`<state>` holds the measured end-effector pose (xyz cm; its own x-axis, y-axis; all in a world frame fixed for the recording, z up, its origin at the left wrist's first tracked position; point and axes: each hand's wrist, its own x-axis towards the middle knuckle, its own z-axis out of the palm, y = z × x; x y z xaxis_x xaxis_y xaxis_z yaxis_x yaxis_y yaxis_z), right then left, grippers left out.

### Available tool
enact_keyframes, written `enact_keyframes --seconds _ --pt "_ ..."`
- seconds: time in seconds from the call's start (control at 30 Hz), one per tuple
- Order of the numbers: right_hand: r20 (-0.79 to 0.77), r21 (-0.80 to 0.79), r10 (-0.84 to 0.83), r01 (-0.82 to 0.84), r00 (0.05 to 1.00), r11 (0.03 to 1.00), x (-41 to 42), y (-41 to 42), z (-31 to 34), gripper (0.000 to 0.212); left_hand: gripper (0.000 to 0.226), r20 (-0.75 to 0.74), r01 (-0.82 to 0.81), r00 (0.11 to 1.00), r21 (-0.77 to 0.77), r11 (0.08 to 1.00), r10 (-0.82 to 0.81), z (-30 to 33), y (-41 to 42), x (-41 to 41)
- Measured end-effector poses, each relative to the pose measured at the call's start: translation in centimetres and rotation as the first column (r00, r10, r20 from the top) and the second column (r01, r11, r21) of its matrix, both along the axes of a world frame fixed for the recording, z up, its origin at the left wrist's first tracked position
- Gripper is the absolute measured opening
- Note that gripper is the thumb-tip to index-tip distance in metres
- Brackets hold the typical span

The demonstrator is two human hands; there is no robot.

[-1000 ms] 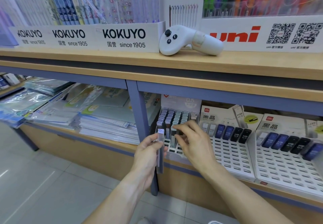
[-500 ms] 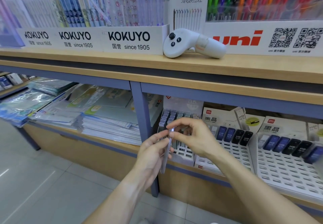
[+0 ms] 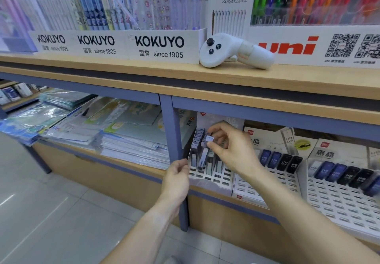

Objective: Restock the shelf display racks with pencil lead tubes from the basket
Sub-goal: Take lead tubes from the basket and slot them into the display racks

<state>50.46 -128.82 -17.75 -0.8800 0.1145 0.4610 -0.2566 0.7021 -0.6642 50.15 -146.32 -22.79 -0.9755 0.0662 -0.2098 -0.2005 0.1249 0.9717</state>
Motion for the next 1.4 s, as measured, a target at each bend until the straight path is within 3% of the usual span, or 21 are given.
enact_keyframes --seconds 0.1,0.23,0.73,1.07,1.3,1.4 --pt "-0.088 0.154 -0.014 0.028 0.996 0.988 -0.3 -1.0 -0.8 0.024 0.034 -0.046 0.052 0.997 -0.037 0.998 -0.054 -0.5 0.0 -0.3" --pt "-0.13 0.242 -0.04 0.071 0.991 0.968 -0.2 -2.0 -1.7 0.018 0.044 -0.071 0.104 0.991 -0.079 0.991 -0.11 -0.7 0.5 -0.3" --pt "-0.058 0.219 -0.061 0.073 0.996 0.973 -0.3 -1.7 -1.5 0.018 0.047 -0.051 0.141 0.988 -0.09 0.986 -0.146 -0.5 1.5 0.0" --pt "0.028 0.113 -0.086 0.083 0.996 0.99 -0.9 -2.3 -1.3 0.013 0.046 -0.045 0.113 0.992 -0.063 0.992 -0.116 -0.4 1.6 -0.1" --pt "-0.058 0.296 -0.203 0.211 0.977 0.932 -1.3 -2.2 -3.0 0.012 0.048 -0.053 0.152 0.986 -0.068 0.986 -0.156 -0.6 1.6 -0.2" --pt "-0.011 0.345 -0.218 0.208 0.976 0.915 -1.6 -2.2 -2.9 0.014 0.047 -0.059 0.153 0.986 -0.054 0.987 -0.156 -0.6 1.4 -0.4"
